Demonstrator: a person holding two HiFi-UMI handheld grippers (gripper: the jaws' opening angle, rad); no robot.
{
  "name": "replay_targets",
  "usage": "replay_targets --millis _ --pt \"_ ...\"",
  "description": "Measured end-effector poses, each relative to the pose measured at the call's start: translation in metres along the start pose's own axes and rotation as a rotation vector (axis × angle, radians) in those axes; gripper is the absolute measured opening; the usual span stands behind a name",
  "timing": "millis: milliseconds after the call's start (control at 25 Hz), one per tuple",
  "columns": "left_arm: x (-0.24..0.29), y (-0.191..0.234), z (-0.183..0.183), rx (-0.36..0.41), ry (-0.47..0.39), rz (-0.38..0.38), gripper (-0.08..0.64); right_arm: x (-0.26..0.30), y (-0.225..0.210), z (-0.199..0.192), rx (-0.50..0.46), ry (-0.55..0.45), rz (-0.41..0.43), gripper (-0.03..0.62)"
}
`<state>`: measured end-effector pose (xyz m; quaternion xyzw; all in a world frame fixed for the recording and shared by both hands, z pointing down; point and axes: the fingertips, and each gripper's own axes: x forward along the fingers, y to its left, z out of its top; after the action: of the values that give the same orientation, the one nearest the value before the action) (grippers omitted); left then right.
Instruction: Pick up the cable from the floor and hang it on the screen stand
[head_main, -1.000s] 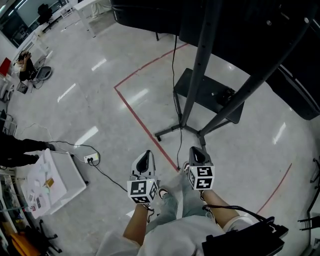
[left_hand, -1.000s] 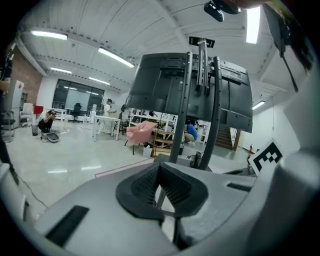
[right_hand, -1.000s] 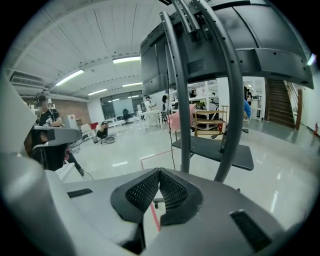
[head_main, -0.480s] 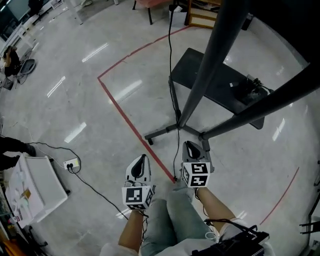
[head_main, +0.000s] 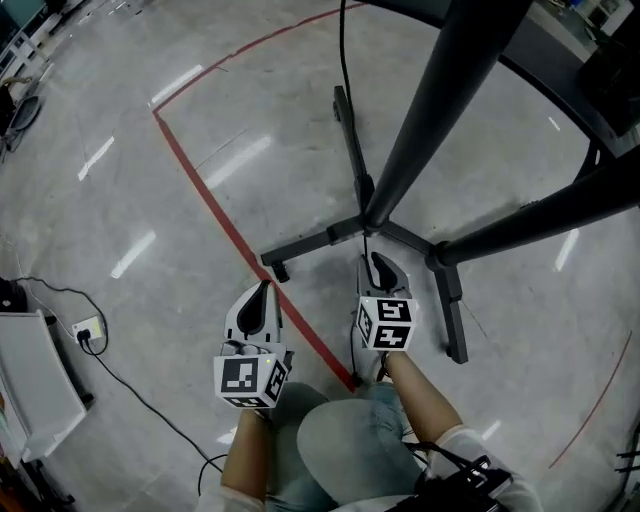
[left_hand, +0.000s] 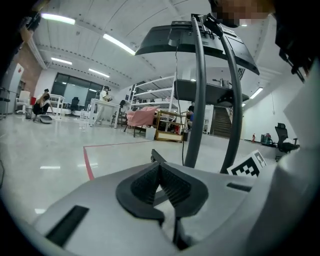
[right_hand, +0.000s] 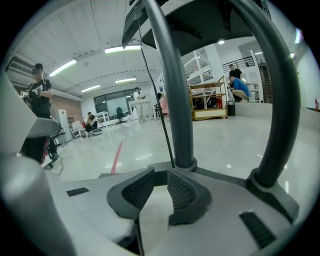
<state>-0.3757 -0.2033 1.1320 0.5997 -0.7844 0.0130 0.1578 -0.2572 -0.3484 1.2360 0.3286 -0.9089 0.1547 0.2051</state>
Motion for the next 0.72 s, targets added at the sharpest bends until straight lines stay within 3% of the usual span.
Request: replay_targets --millis 360,520,720 --pt "0.053 -0.011 -0.026 0.048 -0.025 -0.021 0.003 0.059 -0.036 -0.080 -0.001 0.107 -0.014 0.077" --pt "0.064 -0.015 -0.035 0.066 -0.007 -0.018 0.003 0.082 -0.045 -0.094 -0.012 0.144 0.006 0.077" --pt "0.073 -0.003 -0.042 0.036 -0.004 0.033 0.003 0.103 -0.053 -0.100 -0.026 0.162 0.026 0.077"
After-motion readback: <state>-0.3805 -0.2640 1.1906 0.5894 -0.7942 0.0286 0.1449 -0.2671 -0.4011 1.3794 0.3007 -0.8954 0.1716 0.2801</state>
